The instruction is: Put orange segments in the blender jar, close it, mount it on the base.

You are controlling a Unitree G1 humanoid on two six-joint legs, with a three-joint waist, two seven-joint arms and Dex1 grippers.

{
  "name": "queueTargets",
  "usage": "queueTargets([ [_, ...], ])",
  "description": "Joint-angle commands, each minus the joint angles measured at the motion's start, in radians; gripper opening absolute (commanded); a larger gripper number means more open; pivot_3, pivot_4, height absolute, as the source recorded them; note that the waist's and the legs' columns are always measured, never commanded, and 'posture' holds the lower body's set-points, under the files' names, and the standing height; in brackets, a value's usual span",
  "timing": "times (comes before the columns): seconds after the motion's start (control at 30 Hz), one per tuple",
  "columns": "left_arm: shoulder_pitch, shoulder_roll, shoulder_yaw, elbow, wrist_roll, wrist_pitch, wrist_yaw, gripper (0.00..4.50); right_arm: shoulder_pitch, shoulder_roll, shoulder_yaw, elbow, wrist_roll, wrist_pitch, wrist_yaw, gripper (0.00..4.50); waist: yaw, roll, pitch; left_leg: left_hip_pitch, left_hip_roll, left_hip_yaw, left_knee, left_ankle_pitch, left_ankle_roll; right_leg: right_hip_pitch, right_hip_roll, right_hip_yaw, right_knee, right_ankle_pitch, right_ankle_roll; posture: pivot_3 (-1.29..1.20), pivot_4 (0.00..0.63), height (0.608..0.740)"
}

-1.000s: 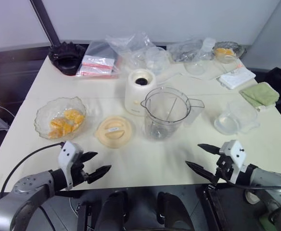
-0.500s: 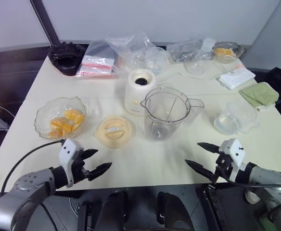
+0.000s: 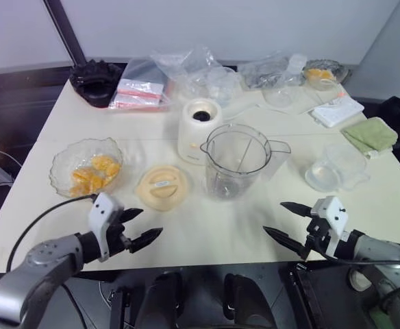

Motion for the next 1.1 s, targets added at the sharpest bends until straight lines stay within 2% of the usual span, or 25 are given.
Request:
queueTargets([
  [0.03,-0.135,0.091,0.068,0.032,0.020,0.056,0.029,4.42,0.023,-0.033,-0.008,-0.149,0.100,0.047,0.044,4.47,0.001,0.000,0.000,0.000,0.000,0.000,0.000,0.000,0.000,0.000,0.000,0.000,0.000,0.000,0.000,0.00,0.150,0.740],
  [0.13,-0.239,0.191,0.072,0.101,0.059,0.096,0.027,4.42,0.036,-0.056,0.015,-0.244,0.145,0.092,0.047,4.47,-0.001,-0.001,0.000,0.000,0.000,-0.001,0.001,0.000,0.000,-0.001,0.001,0.000,0.004,0.000,0.000,0.00,0.150,0.740],
  [0.2,-0.325,0.273,0.035,0.191,0.136,0.110,0.039,4.42,0.019,-0.058,0.037,-0.275,0.148,0.109,0.031,4.47,-0.002,-0.002,0.000,0.001,0.000,0.000,0.000,0.000,0.000,-0.001,0.000,0.000,0.006,0.000,0.001,0.00,0.150,0.740],
  [0.3,-0.459,0.391,-0.117,0.360,0.336,0.024,0.037,4.42,-0.027,-0.039,0.063,-0.253,0.126,0.104,0.002,4.47,-0.002,-0.003,0.001,0.002,-0.002,0.002,0.000,0.000,0.000,-0.003,0.000,0.000,0.010,0.000,0.001,0.00,0.150,0.740],
  [0.37,-0.553,0.421,-0.219,0.450,0.425,0.041,0.027,4.42,-0.032,-0.037,0.068,-0.229,0.110,0.093,0.001,4.47,0.001,-0.004,0.001,0.002,-0.002,0.005,0.000,0.000,0.000,-0.004,0.001,0.000,0.010,0.000,0.001,0.00,0.150,0.740],
  [0.47,-0.681,0.408,-0.350,0.588,0.566,0.001,0.022,4.42,-0.007,-0.039,0.076,-0.189,0.073,0.048,0.017,4.47,0.008,-0.004,0.001,0.001,-0.001,0.004,0.000,0.000,-0.001,-0.004,0.000,0.000,0.010,0.000,0.000,0.00,0.150,0.740],
  [0.6,-0.757,0.406,-0.497,0.736,0.738,-0.131,-0.033,4.42,0.016,-0.034,0.078,-0.159,0.046,0.003,0.023,4.47,0.016,-0.006,0.002,0.000,-0.002,0.007,-0.001,0.000,-0.001,-0.005,0.000,0.000,0.010,0.000,0.000,0.00,0.150,0.740],
  [0.77,-0.855,0.357,-0.599,0.924,0.899,-0.295,-0.073,4.42,0.032,-0.032,0.062,-0.178,0.047,0.004,0.003,4.47,0.027,-0.007,0.002,0.000,-0.001,0.007,-0.001,-0.001,-0.001,-0.006,0.002,0.000,0.012,0.000,0.000,0.00,0.150,0.740],
  [0.9,-0.924,0.277,-0.625,1.088,0.962,-0.320,-0.089,4.42,0.036,-0.035,0.049,-0.208,0.055,0.024,-0.024,4.47,0.028,-0.008,0.002,0.000,-0.001,0.006,0.002,0.000,-0.001,-0.005,0.002,0.000,0.013,0.000,0.001,0.00,0.150,0.740],
  [1.1,-0.981,0.175,-0.561,1.229,0.939,-0.297,-0.096,4.42,0.037,-0.034,0.040,-0.236,0.061,0.052,-0.057,4.47,0.024,-0.012,0.002,0.000,-0.001,0.007,0.004,0.000,-0.001,-0.004,0.001,0.000,0.013,0.000,0.001,0.00,0.150,0.740],
])
